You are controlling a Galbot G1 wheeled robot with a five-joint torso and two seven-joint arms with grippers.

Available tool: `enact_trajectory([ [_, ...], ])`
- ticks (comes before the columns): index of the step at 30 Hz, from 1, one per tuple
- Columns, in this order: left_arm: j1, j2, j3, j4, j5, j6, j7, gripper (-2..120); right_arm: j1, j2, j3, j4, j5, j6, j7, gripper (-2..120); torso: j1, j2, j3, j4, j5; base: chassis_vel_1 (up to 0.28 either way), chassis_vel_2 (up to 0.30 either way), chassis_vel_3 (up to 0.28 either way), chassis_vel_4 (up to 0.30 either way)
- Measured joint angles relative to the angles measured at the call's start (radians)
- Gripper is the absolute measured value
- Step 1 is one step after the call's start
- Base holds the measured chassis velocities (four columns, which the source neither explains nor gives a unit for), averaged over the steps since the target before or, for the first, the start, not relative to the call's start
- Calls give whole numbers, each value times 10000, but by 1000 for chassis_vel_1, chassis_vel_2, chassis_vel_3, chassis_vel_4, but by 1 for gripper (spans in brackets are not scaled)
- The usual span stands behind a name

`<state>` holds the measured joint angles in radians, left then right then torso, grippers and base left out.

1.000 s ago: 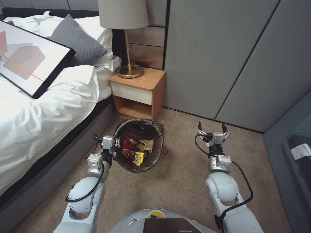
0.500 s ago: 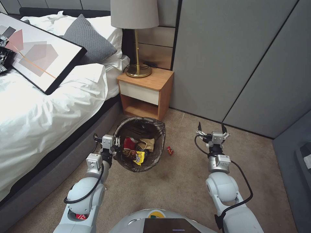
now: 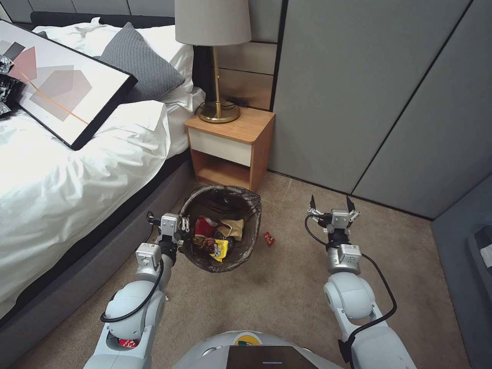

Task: Pick up the trash bin, then pick up the garbage from the floor and place it into the trash bin.

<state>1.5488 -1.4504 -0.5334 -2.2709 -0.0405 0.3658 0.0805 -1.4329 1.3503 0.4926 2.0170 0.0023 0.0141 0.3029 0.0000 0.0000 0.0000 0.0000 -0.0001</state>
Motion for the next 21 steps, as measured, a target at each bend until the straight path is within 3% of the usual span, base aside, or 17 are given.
enact_trajectory([
  [21, -40, 30, -32, 42, -39, 47, 53, 2, -7, -51, -130, -66, -57, -64, 1, 100, 0, 0, 0, 0, 0, 0, 0, 0, 0],
])
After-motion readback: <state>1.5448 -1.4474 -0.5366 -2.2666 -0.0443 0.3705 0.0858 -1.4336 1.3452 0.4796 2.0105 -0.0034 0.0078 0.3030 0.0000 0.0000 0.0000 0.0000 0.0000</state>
